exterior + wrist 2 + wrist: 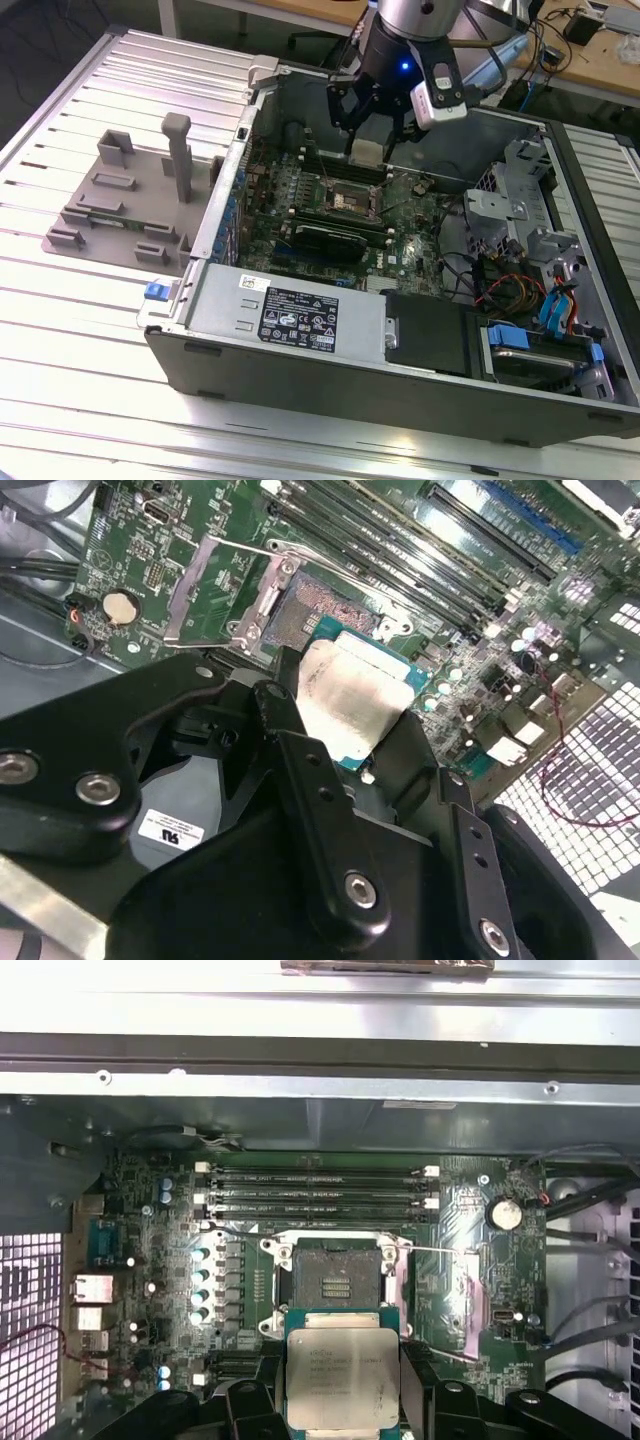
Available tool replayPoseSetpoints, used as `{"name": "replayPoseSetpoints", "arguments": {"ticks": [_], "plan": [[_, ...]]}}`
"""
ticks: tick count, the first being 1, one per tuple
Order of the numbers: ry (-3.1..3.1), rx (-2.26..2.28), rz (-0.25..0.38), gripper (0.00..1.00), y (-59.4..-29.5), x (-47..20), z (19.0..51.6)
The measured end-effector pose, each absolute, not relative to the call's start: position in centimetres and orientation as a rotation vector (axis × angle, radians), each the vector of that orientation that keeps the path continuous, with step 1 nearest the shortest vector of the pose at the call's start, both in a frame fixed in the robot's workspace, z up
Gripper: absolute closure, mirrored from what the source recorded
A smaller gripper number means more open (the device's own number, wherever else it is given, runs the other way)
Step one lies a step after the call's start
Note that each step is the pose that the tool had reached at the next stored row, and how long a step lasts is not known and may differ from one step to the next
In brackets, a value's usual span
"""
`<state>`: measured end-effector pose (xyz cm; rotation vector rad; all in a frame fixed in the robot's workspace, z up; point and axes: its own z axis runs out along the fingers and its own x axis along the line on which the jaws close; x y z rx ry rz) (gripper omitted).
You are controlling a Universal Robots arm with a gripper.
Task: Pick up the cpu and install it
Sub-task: 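Pick up the cpu and move it towards the insertion slot, then place the cpu into insertion slot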
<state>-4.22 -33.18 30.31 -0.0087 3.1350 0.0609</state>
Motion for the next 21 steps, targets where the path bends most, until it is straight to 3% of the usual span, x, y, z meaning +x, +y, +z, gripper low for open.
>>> {"name": "replayPoseSetpoints", "arguments": {"ticks": [21], "plan": [[3.133,-0.009,0.061,0.45,-32.2,-4.5,28.7]]}}
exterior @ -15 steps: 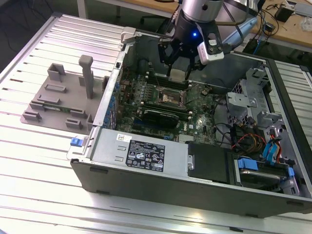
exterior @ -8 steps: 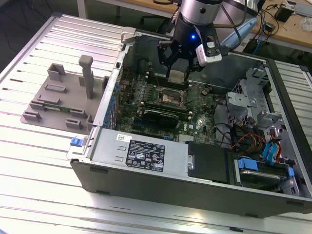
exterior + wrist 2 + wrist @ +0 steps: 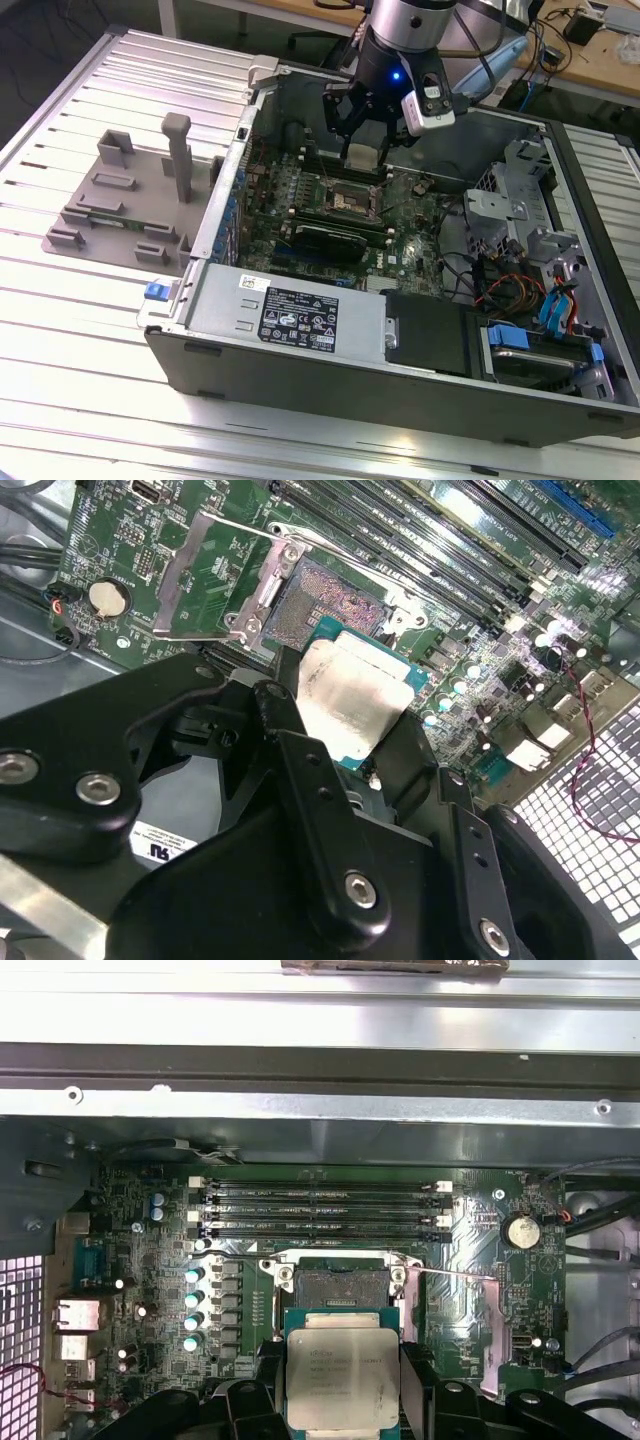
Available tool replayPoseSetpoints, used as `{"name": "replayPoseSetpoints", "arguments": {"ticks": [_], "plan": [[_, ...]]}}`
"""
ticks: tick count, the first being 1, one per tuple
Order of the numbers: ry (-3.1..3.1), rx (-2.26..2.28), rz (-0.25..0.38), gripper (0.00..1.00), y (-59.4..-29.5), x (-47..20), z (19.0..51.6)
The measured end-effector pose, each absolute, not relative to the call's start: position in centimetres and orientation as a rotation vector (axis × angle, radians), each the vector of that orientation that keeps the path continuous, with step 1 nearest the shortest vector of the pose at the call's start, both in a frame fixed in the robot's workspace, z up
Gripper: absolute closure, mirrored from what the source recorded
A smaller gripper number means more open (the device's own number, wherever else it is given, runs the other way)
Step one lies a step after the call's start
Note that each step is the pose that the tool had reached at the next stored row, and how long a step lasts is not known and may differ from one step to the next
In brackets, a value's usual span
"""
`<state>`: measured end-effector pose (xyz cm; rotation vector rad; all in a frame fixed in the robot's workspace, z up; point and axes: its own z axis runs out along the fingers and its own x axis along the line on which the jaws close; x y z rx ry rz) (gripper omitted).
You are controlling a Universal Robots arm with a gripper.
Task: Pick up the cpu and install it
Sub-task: 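Place the cpu into insertion slot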
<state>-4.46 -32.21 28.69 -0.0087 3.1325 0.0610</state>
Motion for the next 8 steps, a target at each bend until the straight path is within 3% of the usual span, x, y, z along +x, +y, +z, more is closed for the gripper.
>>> {"name": "replayPoseSetpoints", "arguments": {"ticks": [8], "plan": [[3.123,0.204,0.06,0.45,-32.21,-4.46,28.68]]}}
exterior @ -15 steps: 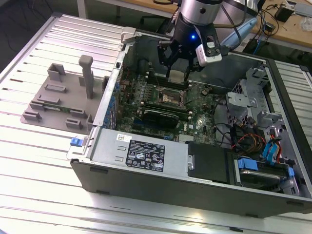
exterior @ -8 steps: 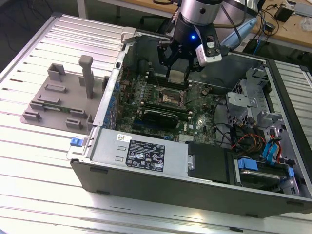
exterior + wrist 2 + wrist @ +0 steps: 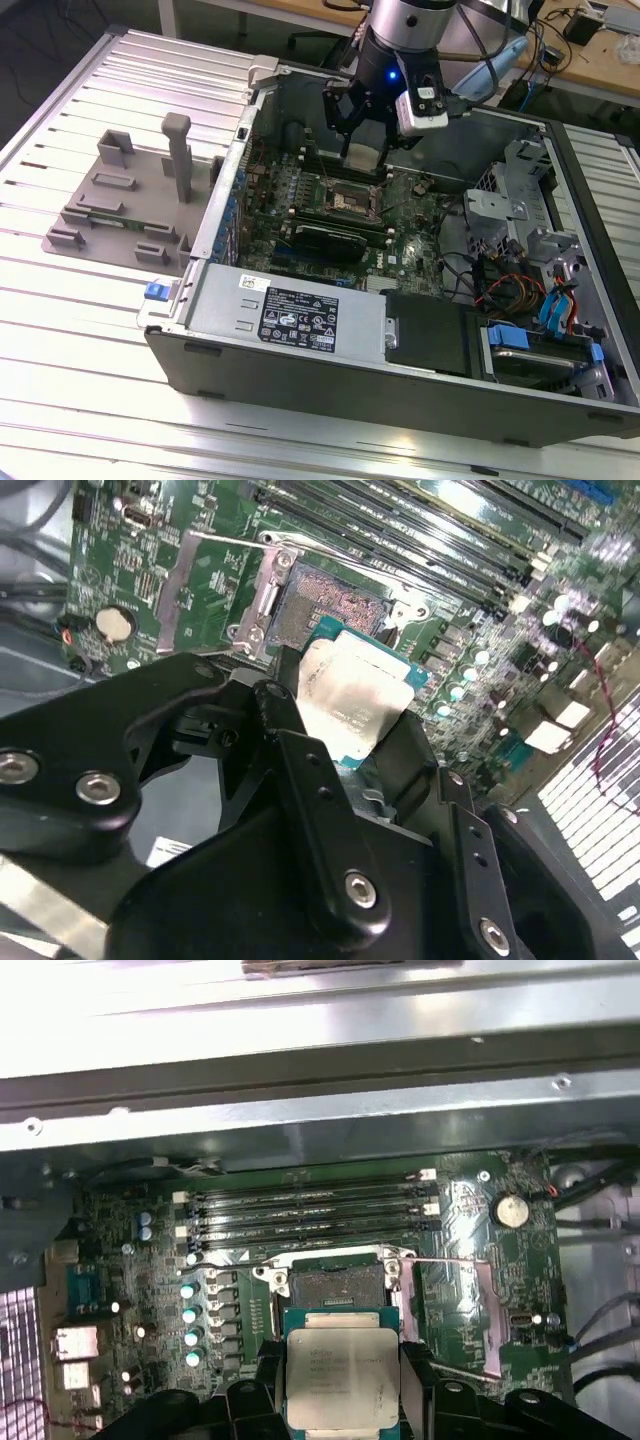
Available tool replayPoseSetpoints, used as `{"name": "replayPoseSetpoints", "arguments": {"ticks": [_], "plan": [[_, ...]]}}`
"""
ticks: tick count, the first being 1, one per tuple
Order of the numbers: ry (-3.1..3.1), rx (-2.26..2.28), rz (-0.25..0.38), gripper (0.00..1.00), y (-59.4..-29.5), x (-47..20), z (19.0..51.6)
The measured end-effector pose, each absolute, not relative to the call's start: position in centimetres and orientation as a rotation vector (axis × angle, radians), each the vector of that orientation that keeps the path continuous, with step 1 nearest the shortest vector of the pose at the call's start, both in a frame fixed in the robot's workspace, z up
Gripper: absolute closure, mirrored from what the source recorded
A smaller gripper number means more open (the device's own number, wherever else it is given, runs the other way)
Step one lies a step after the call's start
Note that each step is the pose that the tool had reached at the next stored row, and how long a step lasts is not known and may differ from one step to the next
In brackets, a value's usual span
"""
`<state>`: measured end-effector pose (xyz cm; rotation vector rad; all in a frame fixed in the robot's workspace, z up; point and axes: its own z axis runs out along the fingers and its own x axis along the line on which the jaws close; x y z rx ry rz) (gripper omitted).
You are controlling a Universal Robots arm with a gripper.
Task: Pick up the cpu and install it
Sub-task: 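Place the cpu into insertion slot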
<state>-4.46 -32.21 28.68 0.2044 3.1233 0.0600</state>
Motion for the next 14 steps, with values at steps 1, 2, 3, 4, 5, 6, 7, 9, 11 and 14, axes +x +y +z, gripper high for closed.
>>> {"name": "replayPoseSetpoints", "arguments": {"ticks": [1,2,3,4,5,6,7,9,11,14], "plan": [[3.119,0.255,0.06,0.45,-32.21,-4.47,28.68],[3.114,0.301,0.059,0.45,-32.21,-4.47,28.68],[3.111,0.33,0.059,0.45,-32.21,-4.46,28.67],[3.107,0.362,0.059,0.45,-32.21,-4.46,28.67],[3.101,0.405,0.059,0.45,-32.21,-4.46,28.67],[3.094,0.455,0.058,0.45,-32.21,-4.46,28.66],[3.085,0.505,0.058,0.45,-32.21,-4.46,28.66],[3.074,0.568,0.058,0.45,-32.21,-4.46,28.66],[3.048,0.685,0.057,0.45,-32.21,-4.46,28.65],[3.02,0.795,0.055,0.45,-32.21,-4.46,28.65]]}}
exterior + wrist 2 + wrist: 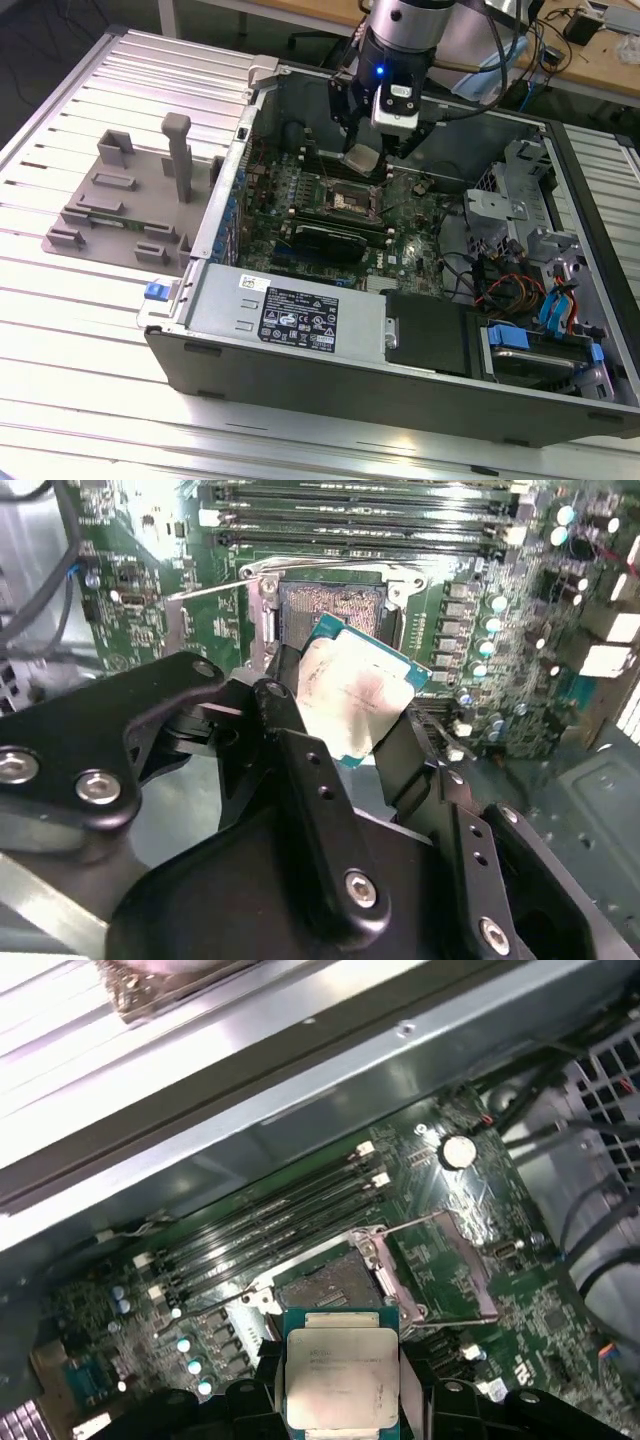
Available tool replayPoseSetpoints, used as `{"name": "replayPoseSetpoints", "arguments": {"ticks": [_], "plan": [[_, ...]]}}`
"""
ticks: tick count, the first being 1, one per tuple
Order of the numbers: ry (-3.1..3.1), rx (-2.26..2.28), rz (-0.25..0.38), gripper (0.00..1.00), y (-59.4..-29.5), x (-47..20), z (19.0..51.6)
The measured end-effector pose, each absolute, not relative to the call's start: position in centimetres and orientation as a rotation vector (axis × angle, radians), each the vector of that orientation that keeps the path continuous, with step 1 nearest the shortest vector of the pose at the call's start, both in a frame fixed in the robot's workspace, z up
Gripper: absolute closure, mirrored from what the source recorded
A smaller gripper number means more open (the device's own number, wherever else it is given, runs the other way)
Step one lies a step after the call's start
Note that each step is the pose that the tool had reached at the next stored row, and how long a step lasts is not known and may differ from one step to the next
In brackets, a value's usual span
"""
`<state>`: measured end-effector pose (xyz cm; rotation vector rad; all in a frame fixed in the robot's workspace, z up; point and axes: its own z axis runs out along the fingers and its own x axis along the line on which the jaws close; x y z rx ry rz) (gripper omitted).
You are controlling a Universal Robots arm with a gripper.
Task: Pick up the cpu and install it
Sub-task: 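Place the cpu into insertion slot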
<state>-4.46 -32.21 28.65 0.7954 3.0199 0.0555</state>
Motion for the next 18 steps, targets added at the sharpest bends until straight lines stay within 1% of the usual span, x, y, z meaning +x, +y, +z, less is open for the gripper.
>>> {"name": "replayPoseSetpoints", "arguments": {"ticks": [18], "plan": [[2.758,1.449,0.048,0.45,-32.21,-4.46,28.61]]}}
